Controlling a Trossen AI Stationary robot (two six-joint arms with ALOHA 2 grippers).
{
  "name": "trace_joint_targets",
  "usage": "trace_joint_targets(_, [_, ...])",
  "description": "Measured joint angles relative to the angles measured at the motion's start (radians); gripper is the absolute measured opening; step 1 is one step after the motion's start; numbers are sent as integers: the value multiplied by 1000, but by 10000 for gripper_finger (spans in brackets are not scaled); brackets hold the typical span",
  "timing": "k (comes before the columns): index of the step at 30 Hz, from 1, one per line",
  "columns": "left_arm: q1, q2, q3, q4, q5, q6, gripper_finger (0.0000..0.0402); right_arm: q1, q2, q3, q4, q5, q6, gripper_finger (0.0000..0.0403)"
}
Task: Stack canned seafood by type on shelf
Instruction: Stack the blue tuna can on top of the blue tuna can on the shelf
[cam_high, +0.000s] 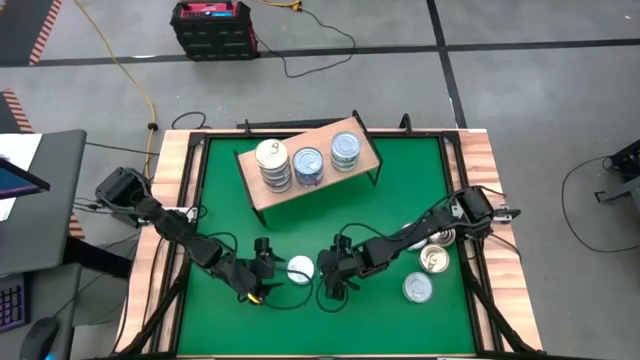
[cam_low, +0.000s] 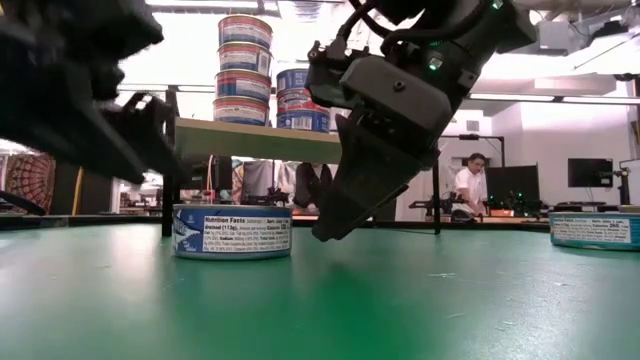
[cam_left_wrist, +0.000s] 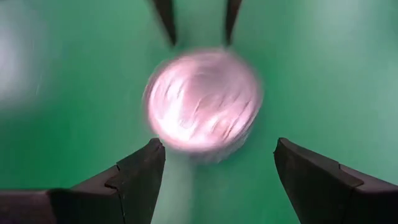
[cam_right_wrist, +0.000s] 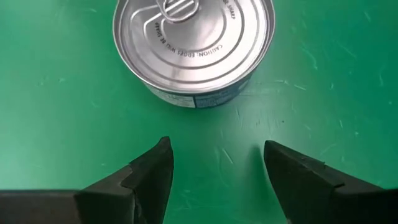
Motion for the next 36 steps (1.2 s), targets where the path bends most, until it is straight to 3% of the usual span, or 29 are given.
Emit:
trace_joint_targets(7, [24, 7, 0, -149, -34, -132, 290, 1, 0, 0, 38, -1, -1, 276])
trace_joint_targets(15, [55, 119, 0, 13, 46, -100, 290, 1, 0, 0, 106, -1, -25, 276])
trace_joint_targets(24, [57, 136, 0, 210, 40, -46, 290, 1, 0, 0, 88, -5, -25, 276])
trace_joint_targets(36, [52, 122, 0, 182, 56, 8, 290, -19, 0, 36, 122, -5, -27, 276])
